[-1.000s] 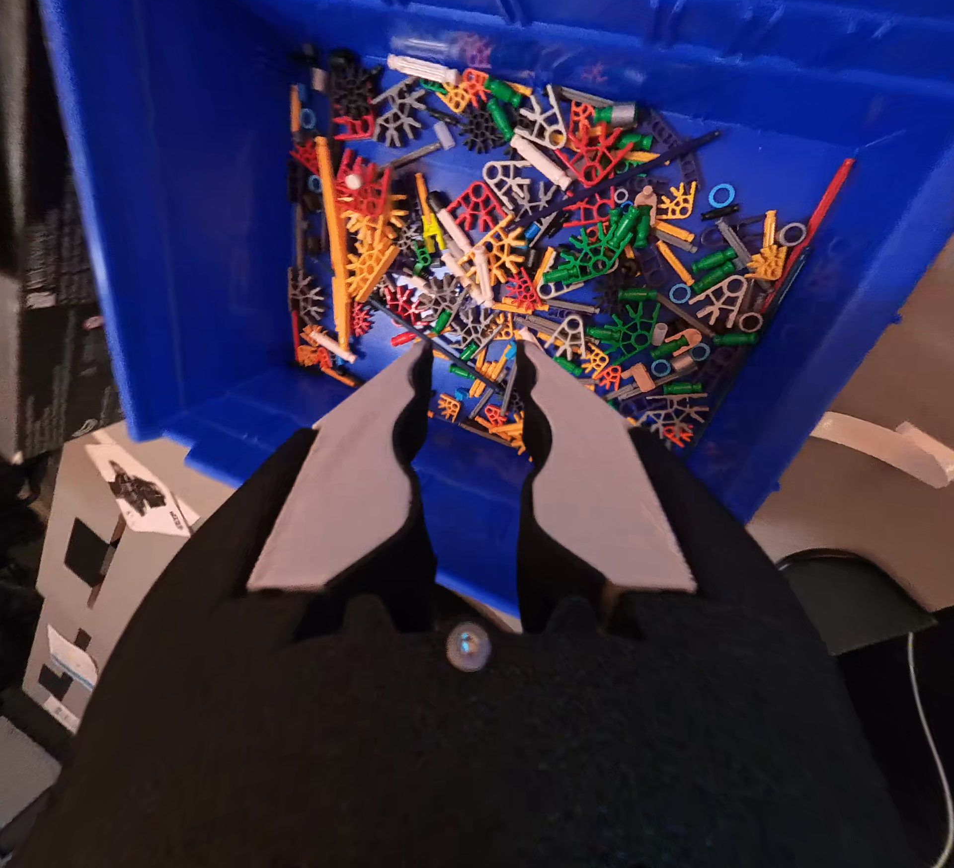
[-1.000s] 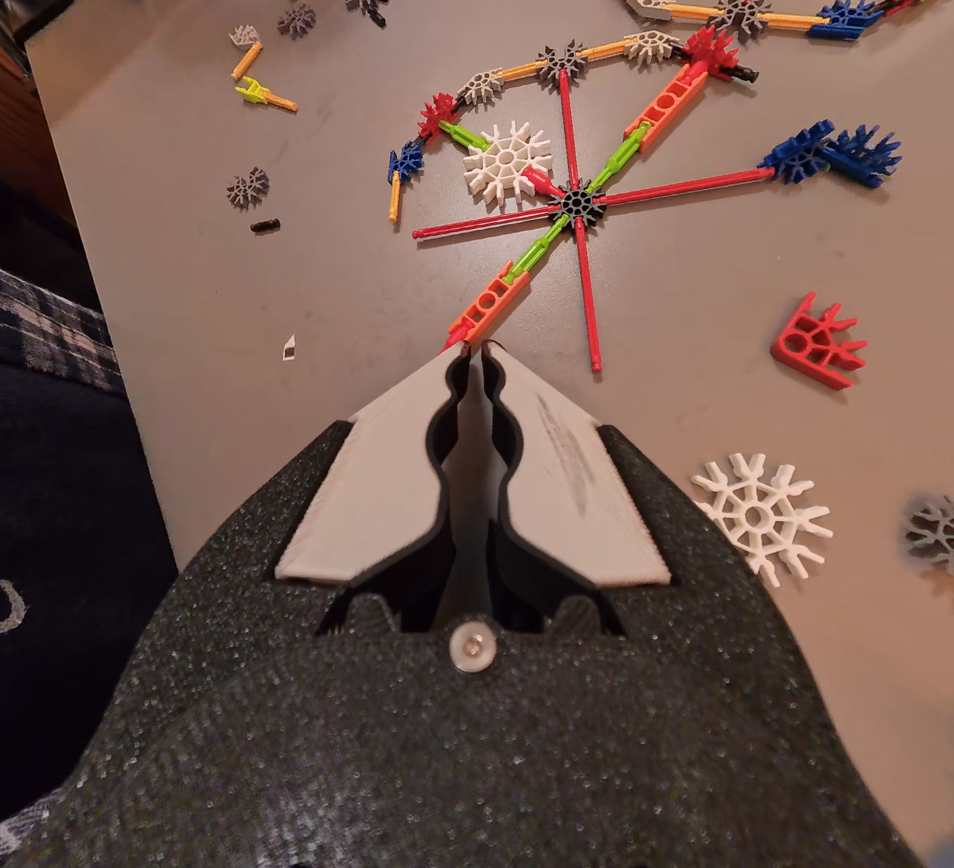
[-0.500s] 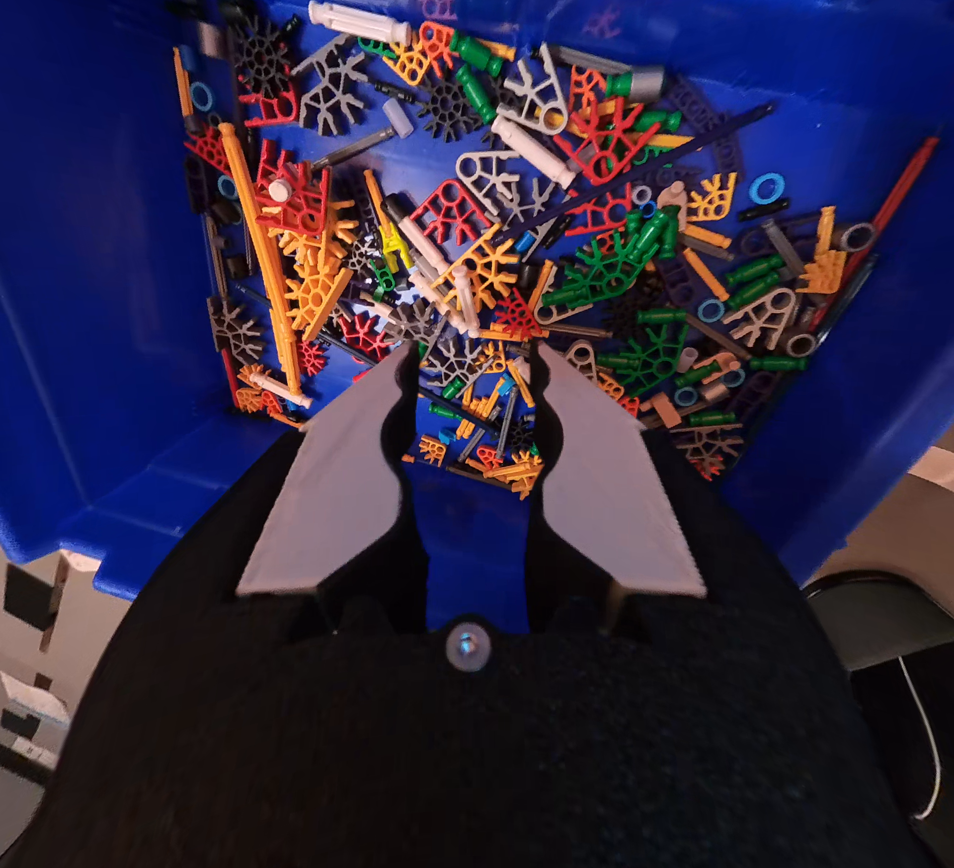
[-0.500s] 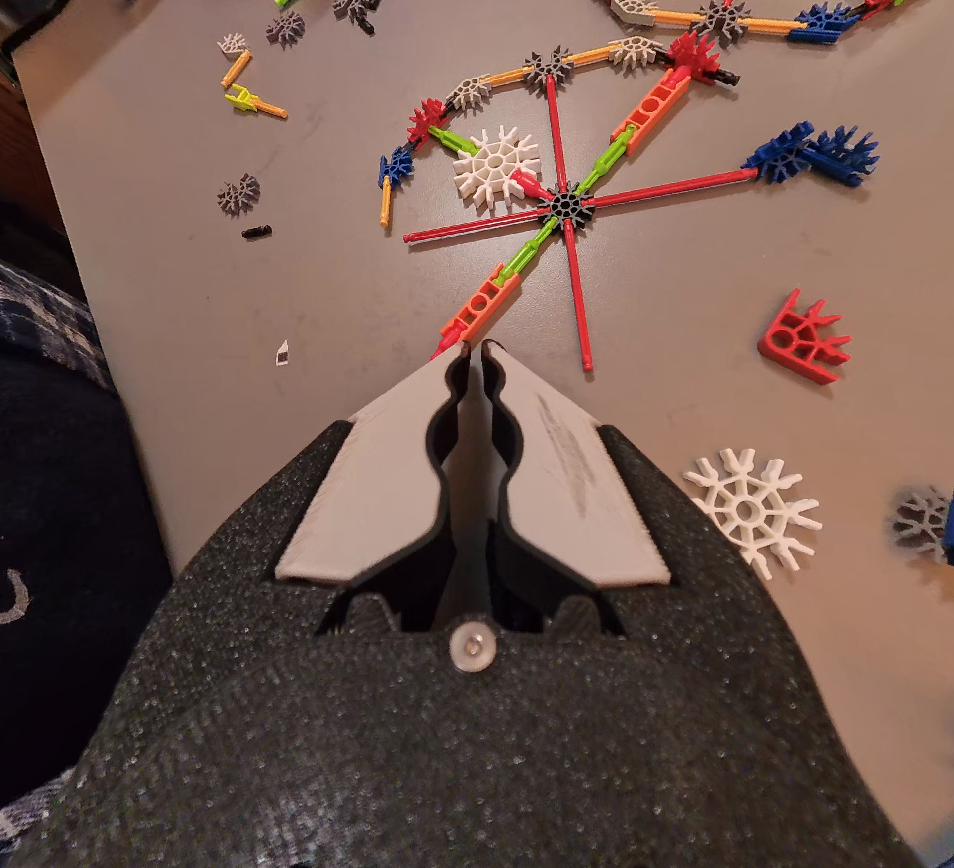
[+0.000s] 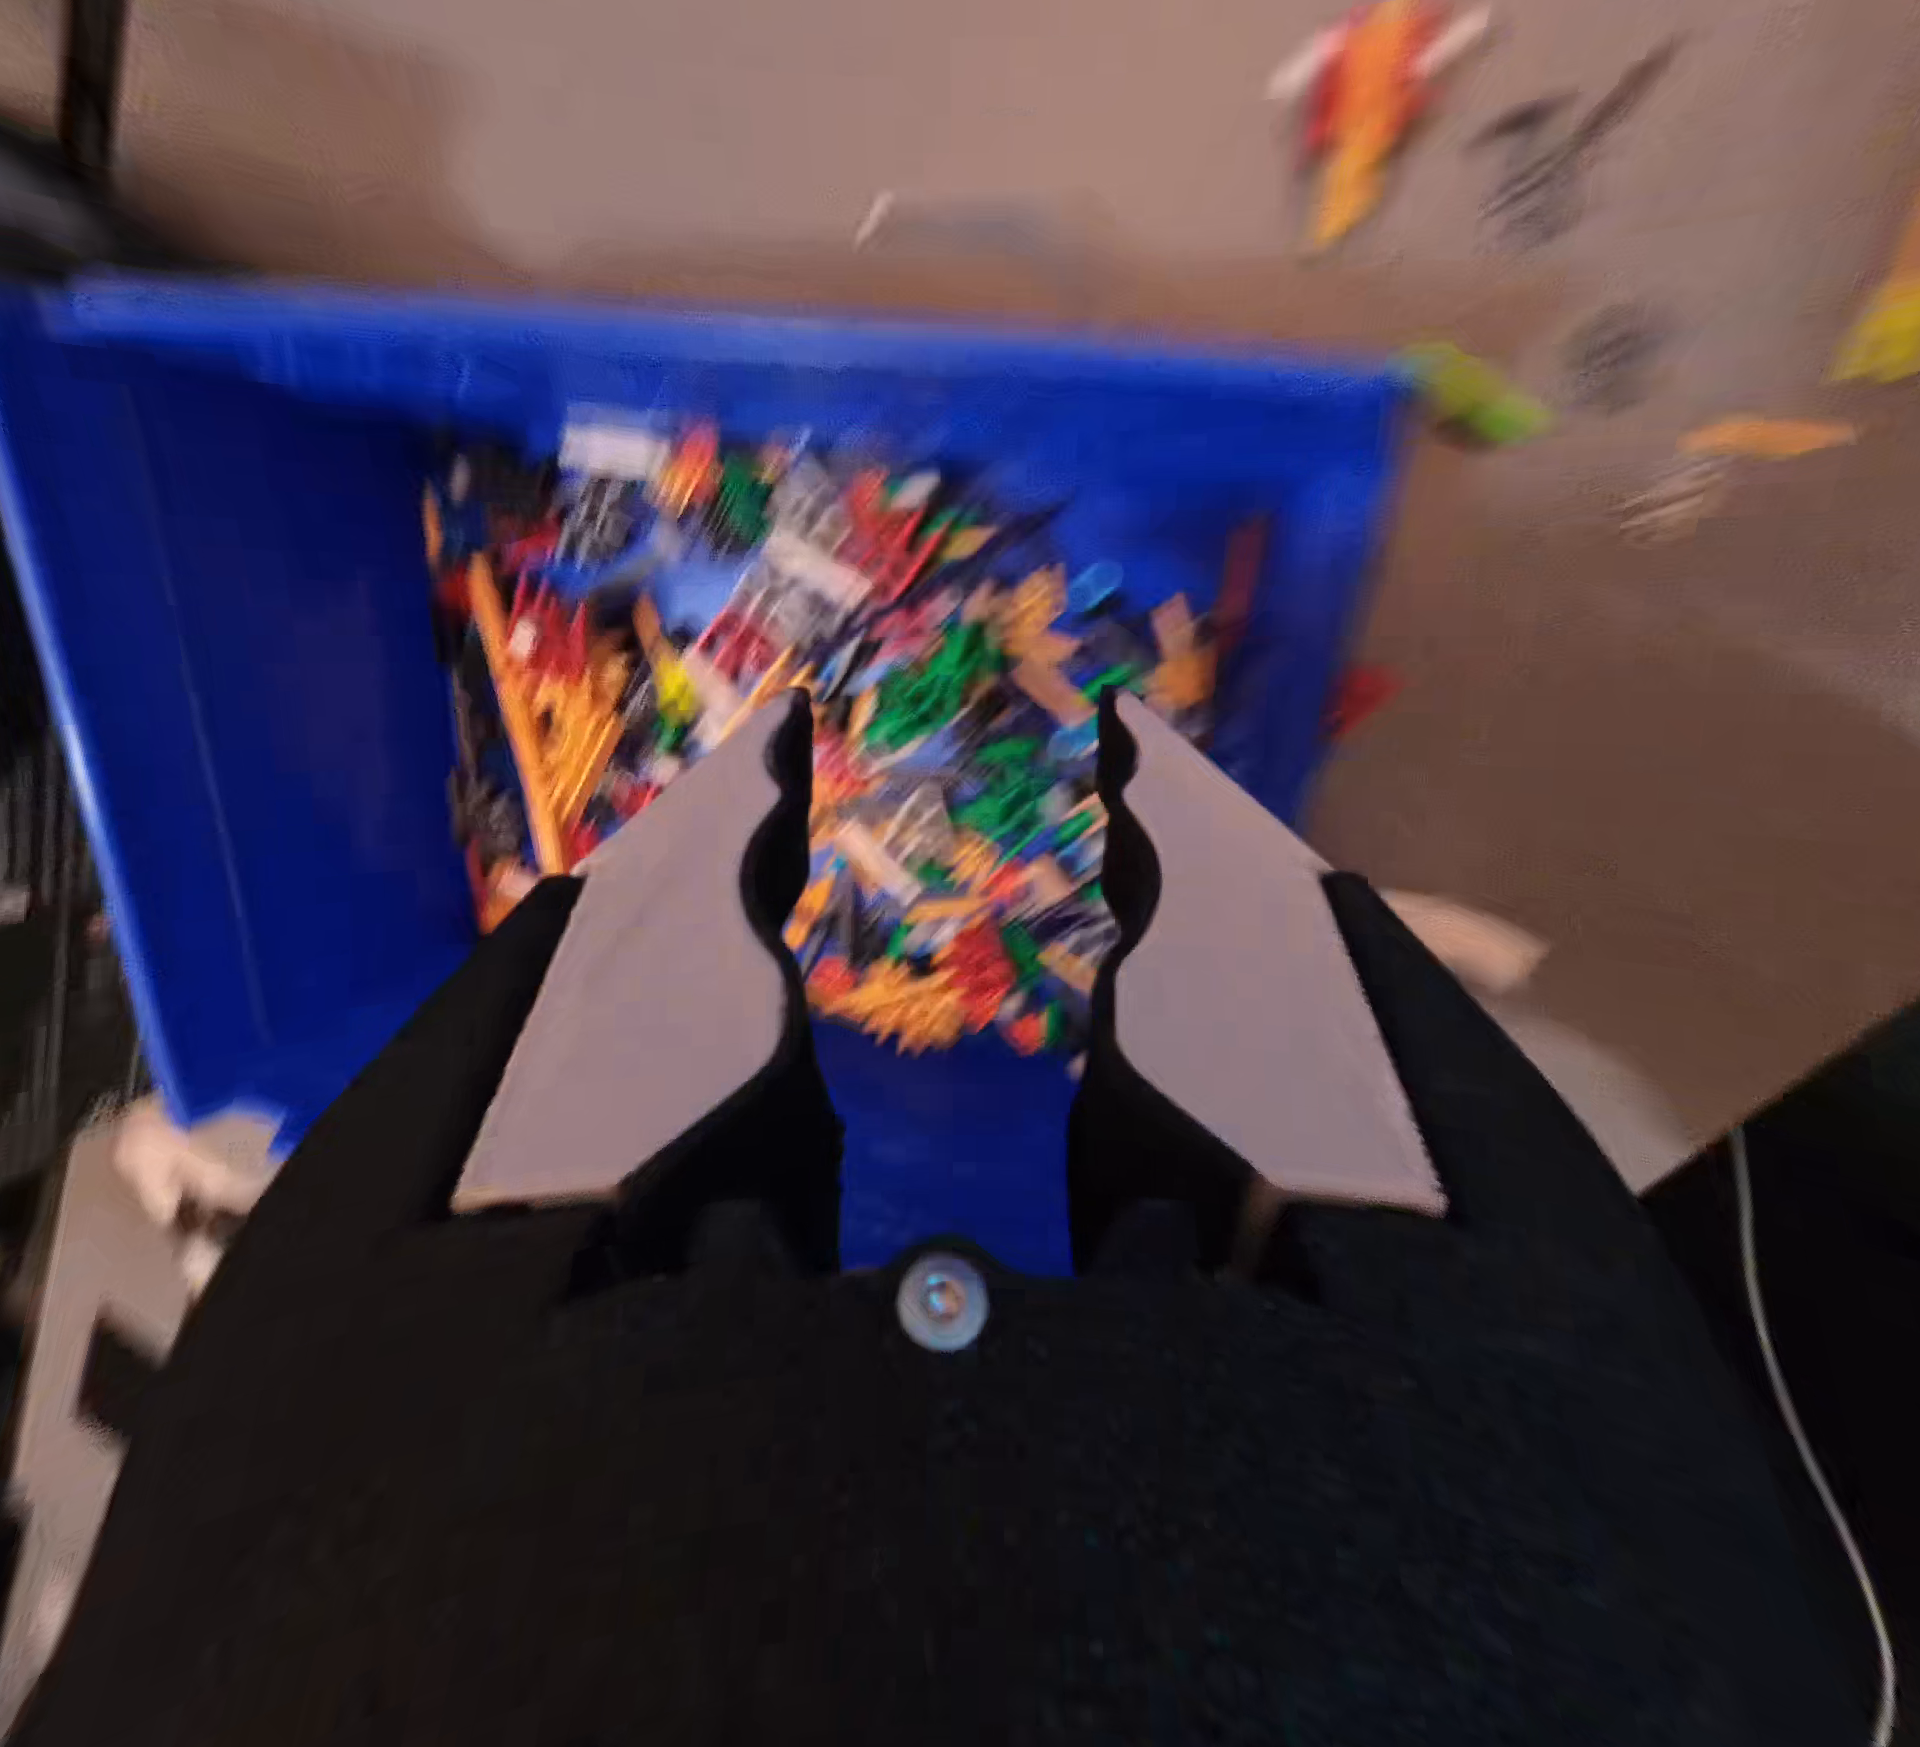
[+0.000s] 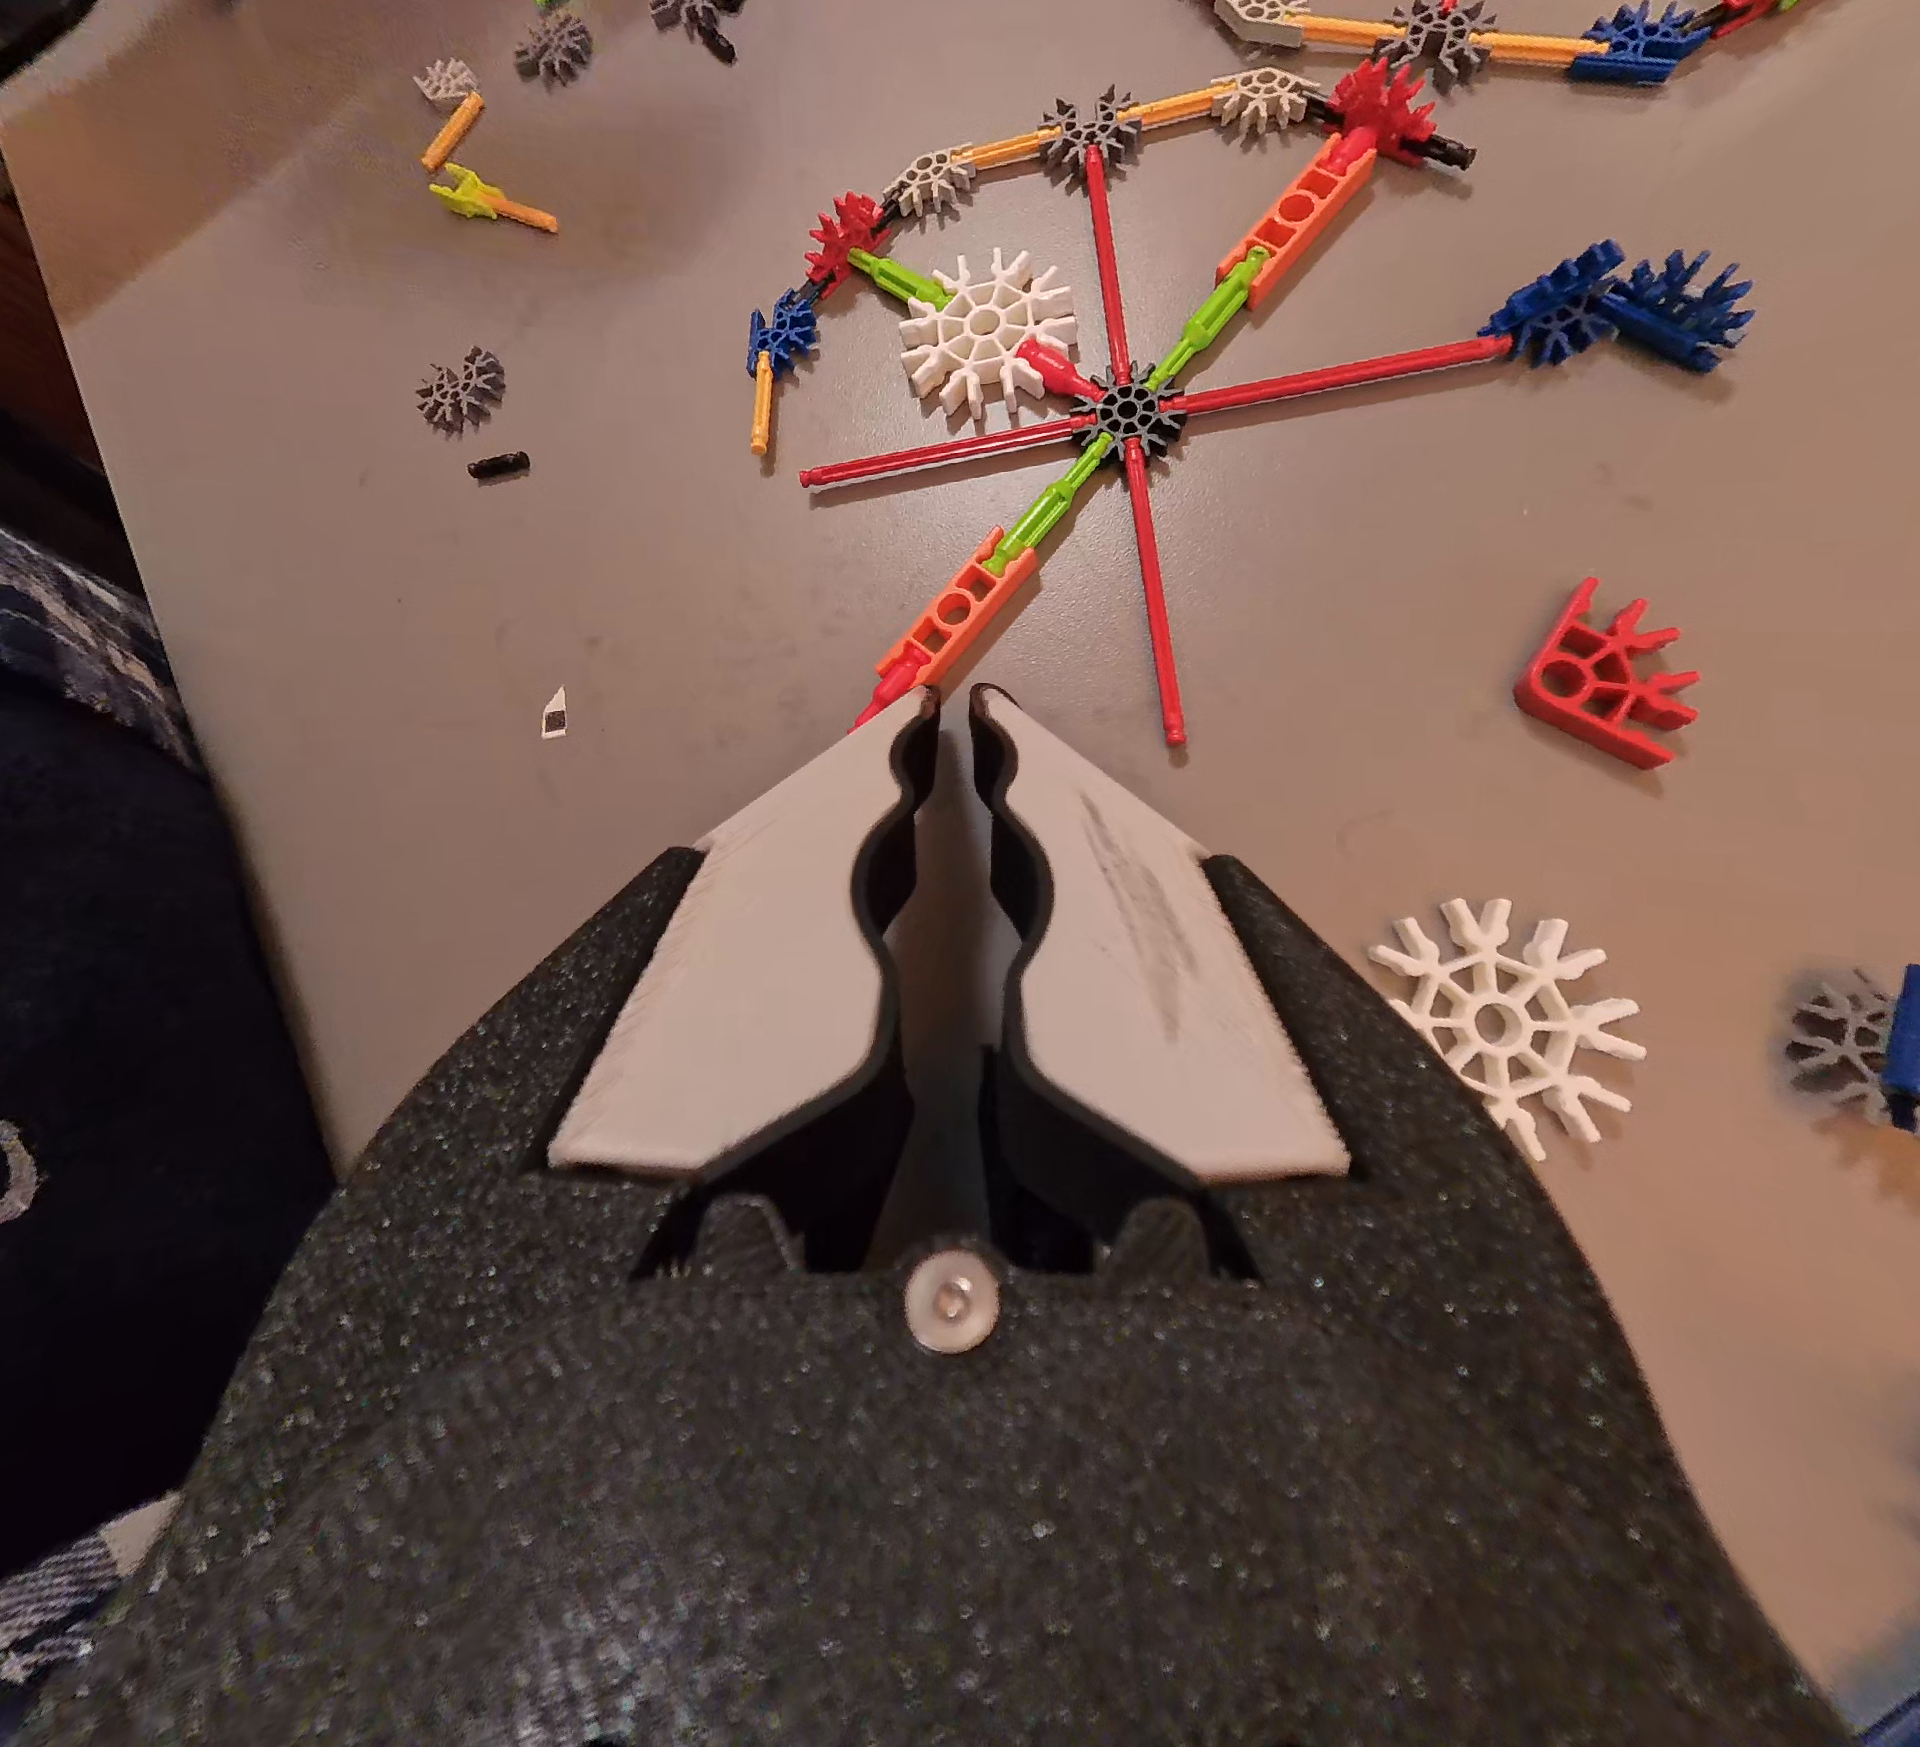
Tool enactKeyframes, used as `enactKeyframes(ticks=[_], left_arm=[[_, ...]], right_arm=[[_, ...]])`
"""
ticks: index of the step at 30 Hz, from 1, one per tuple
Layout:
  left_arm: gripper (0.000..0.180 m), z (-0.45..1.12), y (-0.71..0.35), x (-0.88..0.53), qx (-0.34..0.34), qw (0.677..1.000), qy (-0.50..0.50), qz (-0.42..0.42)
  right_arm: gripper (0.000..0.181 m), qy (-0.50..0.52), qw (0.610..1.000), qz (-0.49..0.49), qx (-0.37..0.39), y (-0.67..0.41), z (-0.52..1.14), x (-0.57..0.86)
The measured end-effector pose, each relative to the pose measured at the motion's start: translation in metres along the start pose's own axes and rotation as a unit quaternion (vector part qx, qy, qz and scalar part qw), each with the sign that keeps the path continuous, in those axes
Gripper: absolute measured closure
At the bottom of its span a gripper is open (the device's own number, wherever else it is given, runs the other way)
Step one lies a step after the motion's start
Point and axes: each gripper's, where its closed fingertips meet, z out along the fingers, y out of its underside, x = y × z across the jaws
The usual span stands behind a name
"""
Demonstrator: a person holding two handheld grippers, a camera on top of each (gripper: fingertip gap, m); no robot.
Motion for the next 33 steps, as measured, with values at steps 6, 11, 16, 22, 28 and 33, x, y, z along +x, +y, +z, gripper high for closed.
enactKeyframes(ticks=[6, 11, 16, 22, 28, 33], left_arm=[[0.138, -0.004, -0.08, 0.169, 0.132, 0.979, 0.112, 0.11], [0.14, 0.031, -0.087, 0.235, 0.16, 0.972, 0.136, 0.108], [0.149, 0.053, -0.076, 0.247, 0.141, 0.974, 0.154, 0.088], [0.163, 0.058, -0.085, 0.252, 0.162, 0.973, 0.152, 0.066], [0.166, 0.059, -0.088, 0.251, 0.174, 0.973, 0.143, 0.048], [0.166, 0.059, -0.091, 0.25, 0.178, 0.974, 0.132, 0.038]], right_arm=[[0.175, -0.001, 1.0, 0.001, -0.001, 0.0, 0.002, -0.006], [0.175, -0.004, 1.0, -0.002, 0.0, -0.001, 0.006, -0.006], [0.175, -0.011, 1.0, -0.006, 0.002, -0.005, 0.011, -0.006], [0.175, -0.015, 1.0, -0.009, 0.007, -0.01, 0.014, -0.005], [0.174, -0.02, 1.0, -0.011, 0.012, -0.011, 0.014, -0.007], [0.174, -0.025, 0.999, -0.014, 0.013, -0.012, 0.015, -0.007]])
